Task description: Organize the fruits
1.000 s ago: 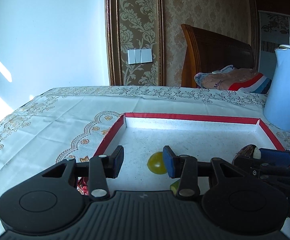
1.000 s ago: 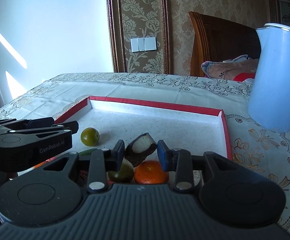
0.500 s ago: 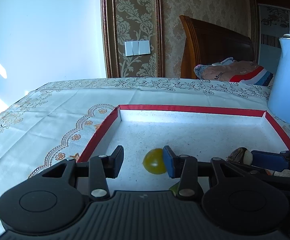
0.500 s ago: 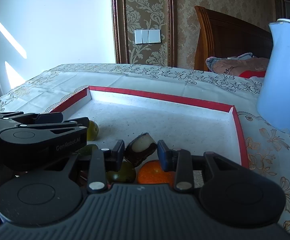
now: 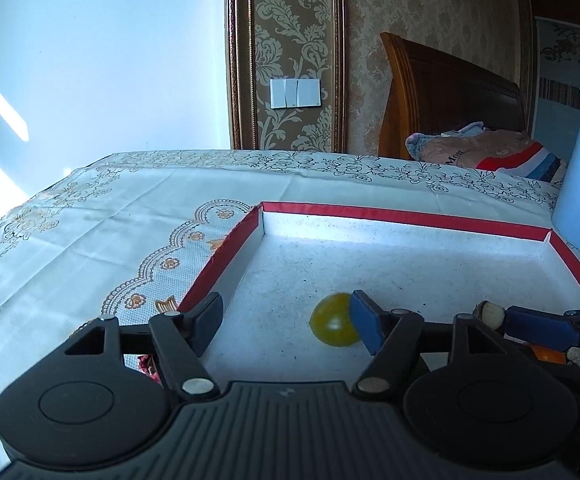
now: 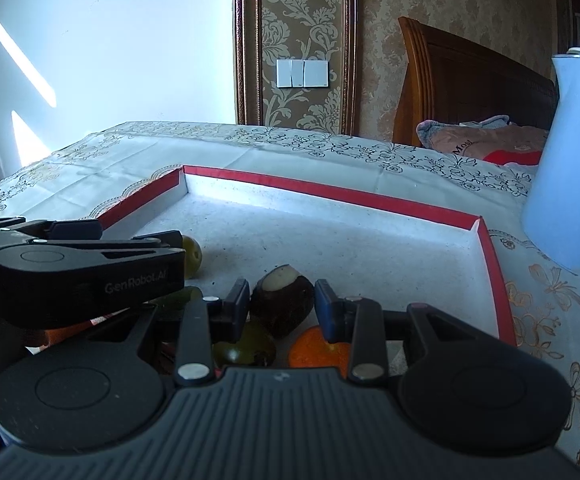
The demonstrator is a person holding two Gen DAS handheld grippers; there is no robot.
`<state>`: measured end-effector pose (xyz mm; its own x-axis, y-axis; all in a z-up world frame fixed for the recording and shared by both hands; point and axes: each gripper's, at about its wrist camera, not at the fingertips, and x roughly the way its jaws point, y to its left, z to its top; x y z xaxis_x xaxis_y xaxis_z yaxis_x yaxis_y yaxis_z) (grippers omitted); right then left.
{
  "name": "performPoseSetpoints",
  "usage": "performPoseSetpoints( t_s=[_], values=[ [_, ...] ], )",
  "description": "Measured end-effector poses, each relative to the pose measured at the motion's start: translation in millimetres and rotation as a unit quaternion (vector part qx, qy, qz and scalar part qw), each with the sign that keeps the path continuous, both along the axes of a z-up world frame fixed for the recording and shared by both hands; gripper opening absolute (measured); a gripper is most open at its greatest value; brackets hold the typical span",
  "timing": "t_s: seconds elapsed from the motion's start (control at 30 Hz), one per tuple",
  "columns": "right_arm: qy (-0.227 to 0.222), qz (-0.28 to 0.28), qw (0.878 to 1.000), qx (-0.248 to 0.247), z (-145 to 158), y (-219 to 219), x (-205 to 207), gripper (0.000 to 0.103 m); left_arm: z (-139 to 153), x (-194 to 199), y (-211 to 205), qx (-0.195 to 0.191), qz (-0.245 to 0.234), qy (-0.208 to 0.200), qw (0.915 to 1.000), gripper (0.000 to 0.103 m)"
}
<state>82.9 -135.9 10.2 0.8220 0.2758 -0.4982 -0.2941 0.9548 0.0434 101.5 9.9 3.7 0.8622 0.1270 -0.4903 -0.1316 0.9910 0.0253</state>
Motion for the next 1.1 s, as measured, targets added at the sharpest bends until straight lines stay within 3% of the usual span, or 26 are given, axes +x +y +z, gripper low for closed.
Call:
performPoseSetpoints(
  t_s=[0.3,0.67,0.87,1.1],
  values=[
    [-0.007,0.004,1.0,-0.016,-1.3,5.9,0.3,0.034,-2.1,-0.1,3.7,-0.009,0.004,0.009,0.9999,0.081],
    [-0.004,0.002,1.0,-0.013,-1.7,3.6,0.3,0.036,-1.4,-7.1,16.3,-0.039,0.011,0.023,0.9989,0.082],
    [-0.011,-0.003,1.0,0.027,9.1,-13.4,-12.9,0.04,3.1,-28.9,15.0,-0.018,-0.005,0.01,0.9998,0.082],
    [-0.026,-0.003,0.997,0.069,20.1,-40.4,-59.2,0.044,9.3,-71.8,18.6,-0.012,-0.03,-0.017,0.9993,0.082]
  ],
)
